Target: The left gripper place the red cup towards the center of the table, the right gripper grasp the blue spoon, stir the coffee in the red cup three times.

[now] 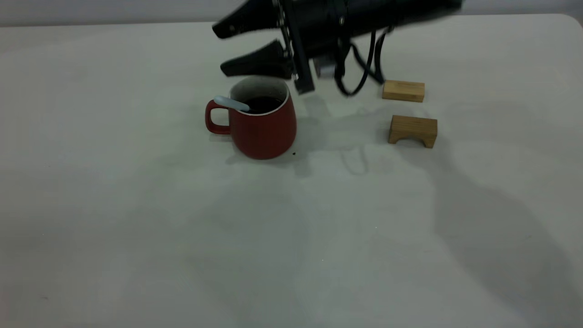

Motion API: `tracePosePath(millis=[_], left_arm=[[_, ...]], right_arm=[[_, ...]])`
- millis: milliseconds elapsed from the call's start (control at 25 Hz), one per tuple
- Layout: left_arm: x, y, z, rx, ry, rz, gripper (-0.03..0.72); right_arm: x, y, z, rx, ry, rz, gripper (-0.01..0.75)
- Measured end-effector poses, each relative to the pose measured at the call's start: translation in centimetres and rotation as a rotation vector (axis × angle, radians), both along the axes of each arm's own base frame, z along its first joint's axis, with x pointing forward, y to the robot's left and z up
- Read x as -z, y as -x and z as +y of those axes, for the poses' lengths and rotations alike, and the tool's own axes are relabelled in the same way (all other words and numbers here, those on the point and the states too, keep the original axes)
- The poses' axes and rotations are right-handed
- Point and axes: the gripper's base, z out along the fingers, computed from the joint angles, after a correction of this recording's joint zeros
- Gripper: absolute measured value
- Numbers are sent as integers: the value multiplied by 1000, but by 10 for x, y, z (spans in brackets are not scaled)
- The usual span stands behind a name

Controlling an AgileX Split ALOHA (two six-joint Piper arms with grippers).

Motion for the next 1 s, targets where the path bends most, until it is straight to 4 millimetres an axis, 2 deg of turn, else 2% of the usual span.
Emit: tracePosePath(millis=[120,320,360,440,480,600,720,800,920,1000], left_arm=[[0,0,0,0,0,0,585],[0,0,0,0,0,0,585],[0,0,0,0,0,0,585],[0,0,0,0,0,0,585],[0,0,0,0,0,0,585],[0,0,0,0,0,0,585],[0,0,0,0,0,0,585],[0,0,0,0,0,0,585],[0,0,0,0,0,0,585],[0,0,0,1,-1,0,585]], right_arm=[[-48,5,-5,-118,121,-166,508],[-158,24,-25,-235,344,-508,483],[-187,33,-32,-256,377,-590,477],[-226,51,-43,-304,431,-703,464],[-253,65,-50,-320,452,-774,457],[-306,97,-69,-347,531,-972,436],[-347,129,-89,-374,627,-1175,417],[-365,153,-103,-408,679,-1287,406],[-382,198,-123,-447,736,-1428,391],[-384,233,-139,-480,764,-1504,383]])
